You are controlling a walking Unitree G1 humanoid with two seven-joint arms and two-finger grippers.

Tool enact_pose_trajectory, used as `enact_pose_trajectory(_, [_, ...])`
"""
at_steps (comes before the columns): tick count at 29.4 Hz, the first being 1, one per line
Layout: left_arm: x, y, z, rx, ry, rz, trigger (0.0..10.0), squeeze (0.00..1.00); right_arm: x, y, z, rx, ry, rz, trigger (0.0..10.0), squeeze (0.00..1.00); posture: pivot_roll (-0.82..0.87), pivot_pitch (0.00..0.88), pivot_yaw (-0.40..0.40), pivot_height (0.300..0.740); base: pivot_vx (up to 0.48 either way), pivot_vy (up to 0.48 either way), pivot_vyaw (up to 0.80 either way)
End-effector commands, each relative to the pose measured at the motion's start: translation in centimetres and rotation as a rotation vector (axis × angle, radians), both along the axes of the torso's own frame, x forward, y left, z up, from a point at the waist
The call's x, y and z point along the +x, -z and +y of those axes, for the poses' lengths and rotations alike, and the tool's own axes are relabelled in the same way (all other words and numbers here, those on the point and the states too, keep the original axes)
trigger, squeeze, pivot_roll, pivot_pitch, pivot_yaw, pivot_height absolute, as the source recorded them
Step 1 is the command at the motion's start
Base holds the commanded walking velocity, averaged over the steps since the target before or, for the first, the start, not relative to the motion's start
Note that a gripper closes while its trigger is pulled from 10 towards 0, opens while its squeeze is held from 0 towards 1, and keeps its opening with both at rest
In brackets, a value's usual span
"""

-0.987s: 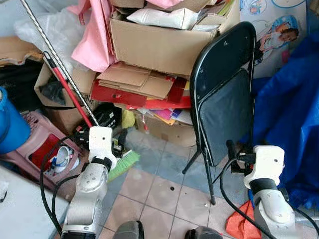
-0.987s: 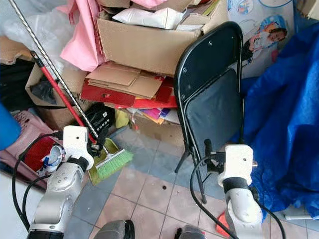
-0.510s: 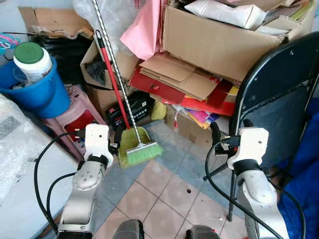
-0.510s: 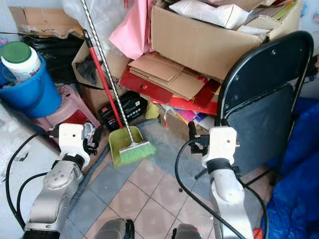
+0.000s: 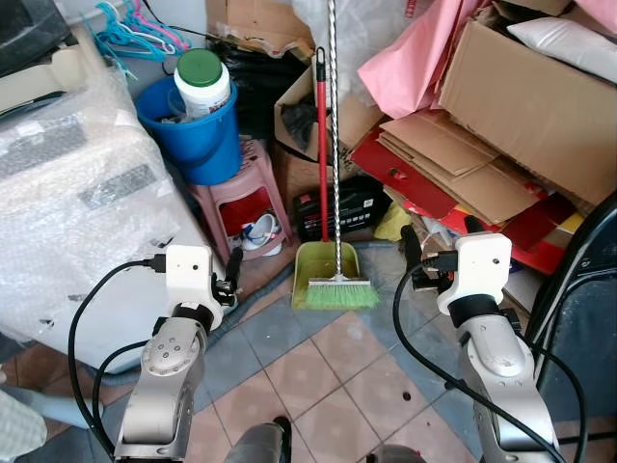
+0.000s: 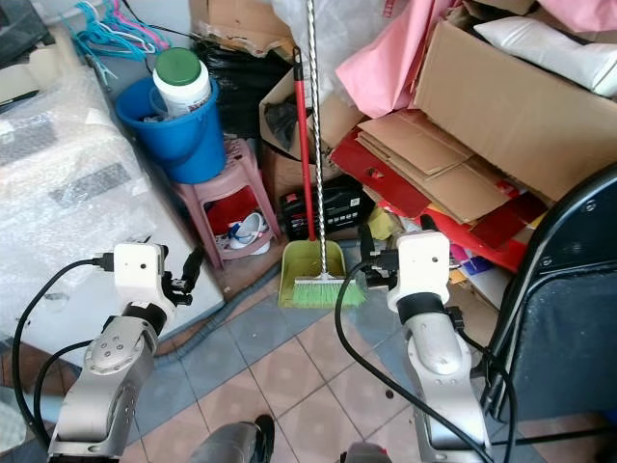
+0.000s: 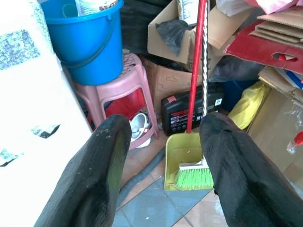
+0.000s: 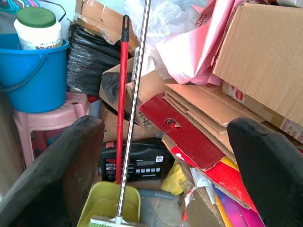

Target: Clothes washing

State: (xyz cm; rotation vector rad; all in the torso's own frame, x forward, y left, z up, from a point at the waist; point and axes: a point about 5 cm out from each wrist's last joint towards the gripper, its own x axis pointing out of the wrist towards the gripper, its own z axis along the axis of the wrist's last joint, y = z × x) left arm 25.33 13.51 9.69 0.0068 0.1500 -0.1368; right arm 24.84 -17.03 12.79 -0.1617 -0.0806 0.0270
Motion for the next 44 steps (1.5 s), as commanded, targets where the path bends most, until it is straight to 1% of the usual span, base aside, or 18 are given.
enact_pose_trajectory(1, [0.0,-0.2,0.8,0.021,-0.026,-0.007,10.0,0.00,0.0,-0.1,0.4,0.016,-0.010,-0.010,10.0,0.00,-0.09,0.098,0.063,0.740,0.000,0.000,0.80])
enact_pose_trajectory(3, [0.2,-0.1,0.9,0.026,-0.036,-0.007,10.0,0.00,-0.1,0.0,0.5,0.020,-0.013,-0.009,10.0,0.00,-0.09,0.099,0.065,0.740,0.000,0.000,0.80])
enact_pose_trajectory(9, [0.5,-0.2,0.7,0.022,-0.027,-0.007,10.0,0.00,0.3,-0.1,0.8,0.034,-0.015,-0.016,10.0,0.00,-0.09,0.103,0.070,0.740,0.000,0.451,0.80])
enact_pose_trajectory(11, [0.7,-0.5,0.6,0.016,-0.033,-0.031,10.0,0.00,0.4,-0.2,0.8,0.075,-0.018,-0.019,10.0,0.00,-0.08,0.104,0.069,0.740,0.000,0.480,0.00])
enact_pose_trajectory(12, [0.8,-0.7,0.8,-0.019,-0.062,-0.055,10.0,0.00,0.4,-0.2,0.7,0.081,-0.020,-0.021,10.0,0.00,-0.08,0.104,0.068,0.740,0.000,0.480,0.00])
enact_pose_trajectory(14, [0.9,-0.6,0.9,-0.057,-0.069,-0.045,10.0,0.00,0.4,-0.2,0.7,0.080,-0.021,-0.018,10.0,0.00,-0.08,0.104,0.066,0.740,0.000,0.480,0.00])
enact_pose_trajectory(16, [1.0,-0.6,1.0,-0.046,-0.081,-0.043,10.0,0.00,0.3,-0.1,0.9,0.069,-0.037,-0.012,10.0,0.00,-0.08,0.101,0.061,0.740,0.000,0.480,0.00])
enact_pose_trajectory(20, [1.0,-0.7,0.4,-0.098,-0.046,-0.029,10.0,0.00,0.5,-0.2,1.4,0.055,-0.080,-0.018,10.0,0.00,-0.07,0.096,0.055,0.740,0.000,0.480,0.20])
enact_pose_trajectory(24, [1.2,-0.9,0.4,-0.003,-0.026,-0.072,10.0,0.00,0.6,-0.2,1.7,0.066,-0.100,-0.014,10.0,0.00,-0.07,0.097,0.052,0.740,0.000,0.480,0.80])
enact_pose_trajectory(28, [1.5,-0.8,0.6,-0.004,-0.058,-0.064,10.0,0.00,0.6,-0.1,1.8,0.067,-0.111,-0.013,10.0,0.00,-0.07,0.097,0.055,0.740,0.000,0.480,0.80])
enact_pose_trajectory(32, [2.0,-0.9,0.8,0.039,-0.091,-0.089,10.0,0.00,0.8,-0.3,1.9,0.065,-0.124,-0.023,10.0,0.00,-0.08,0.092,0.060,0.740,0.000,0.480,0.80])
enact_pose_trajectory(36, [2.3,-1.1,0.7,0.050,-0.102,-0.129,10.0,0.00,1.1,-0.6,2.1,0.063,-0.139,-0.035,10.0,0.00,-0.08,0.085,0.057,0.740,0.000,0.480,0.80])
enact_pose_trajectory(37, [2.4,-1.1,1.0,0.041,-0.142,-0.126,10.0,0.00,1.2,-0.6,2.2,0.060,-0.144,-0.038,10.0,0.00,-0.08,0.078,0.050,0.740,0.000,0.259,0.80])
enact_pose_trajectory(38, [2.4,-1.1,1.1,0.043,-0.156,-0.120,10.0,0.00,1.2,-0.7,2.2,0.059,-0.145,-0.039,10.0,0.00,-0.08,0.078,0.050,0.740,0.000,0.259,0.80])
enact_pose_trajectory(39, [2.5,-1.1,1.1,0.053,-0.151,-0.125,10.0,0.00,1.3,-0.7,2.2,0.059,-0.147,-0.039,10.0,0.00,-0.07,0.074,0.044,0.740,0.000,0.000,0.80])
enact_pose_trajectory(41, [2.5,-1.3,0.9,0.041,-0.117,-0.132,10.0,0.00,1.5,-0.8,2.3,0.059,-0.161,-0.042,10.0,0.00,-0.07,0.073,0.043,0.740,0.000,0.000,0.80])
enact_pose_trajectory(43, [2.5,-1.4,0.8,0.019,-0.119,-0.137,10.0,0.00,1.6,-0.8,2.4,0.066,-0.174,-0.044,10.0,0.00,-0.07,0.076,0.044,0.740,0.000,0.000,0.80])
enact_pose_trajectory(44, [2.4,-1.4,0.7,0.027,-0.111,-0.141,10.0,0.00,1.7,-0.9,2.6,0.049,-0.186,-0.047,10.0,0.00,-0.07,0.080,0.046,0.740,0.000,0.000,0.80])
